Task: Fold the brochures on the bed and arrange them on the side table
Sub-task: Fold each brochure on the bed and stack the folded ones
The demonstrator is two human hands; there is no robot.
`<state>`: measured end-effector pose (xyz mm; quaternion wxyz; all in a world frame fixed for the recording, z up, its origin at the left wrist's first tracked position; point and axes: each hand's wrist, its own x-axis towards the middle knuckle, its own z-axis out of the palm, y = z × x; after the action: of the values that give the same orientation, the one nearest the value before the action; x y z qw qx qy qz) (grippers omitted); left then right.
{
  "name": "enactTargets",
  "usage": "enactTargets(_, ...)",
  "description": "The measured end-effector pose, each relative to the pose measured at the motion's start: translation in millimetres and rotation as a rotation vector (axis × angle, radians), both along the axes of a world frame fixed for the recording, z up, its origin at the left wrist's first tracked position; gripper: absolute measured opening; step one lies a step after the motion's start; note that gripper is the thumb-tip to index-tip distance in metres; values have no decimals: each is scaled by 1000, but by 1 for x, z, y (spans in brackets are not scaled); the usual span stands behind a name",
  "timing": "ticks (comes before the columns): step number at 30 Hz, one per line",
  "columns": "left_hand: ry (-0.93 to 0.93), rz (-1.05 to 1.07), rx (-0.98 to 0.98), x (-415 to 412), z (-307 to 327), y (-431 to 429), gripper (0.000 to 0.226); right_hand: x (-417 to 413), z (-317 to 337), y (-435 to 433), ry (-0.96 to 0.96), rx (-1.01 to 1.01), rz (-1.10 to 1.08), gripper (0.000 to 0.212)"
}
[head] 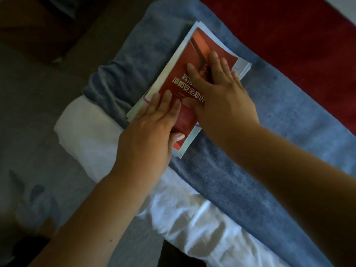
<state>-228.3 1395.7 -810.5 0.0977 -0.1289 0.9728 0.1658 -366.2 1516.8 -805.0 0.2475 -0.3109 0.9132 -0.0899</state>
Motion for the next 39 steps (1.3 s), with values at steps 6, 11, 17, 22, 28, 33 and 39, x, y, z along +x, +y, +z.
enactTargets(6, -74, 52, 87, -11, -8, 2, 67, 5, -25, 0, 5, -45, -31, 64)
enactTargets(11, -163, 30, -55, -19, 12, 11, 69, 1, -19, 7, -26, -153, -38, 61)
enactTargets(17, -59, -56, -160, -40, 49, 49, 53, 5, -16, 79, 143, -166, -30, 57)
enactTargets(22, 63, -240, -75, -54, 40, 137, 57, 7, -18, 199, 299, -102, -157, 59)
enactTargets(28, 81, -467, 10, -80, 40, 268, 75, 18, -12, 356, 383, -74, -357, 56)
enactTargets(33, 65, -608, 29, -107, 46, 364, 73, 35, -1, 459, 348, 14, -553, 58)
enactTargets(39, 102, -788, -28, -130, 48, 453, 65, 56, 4, 545, 249, 70, -720, 61)
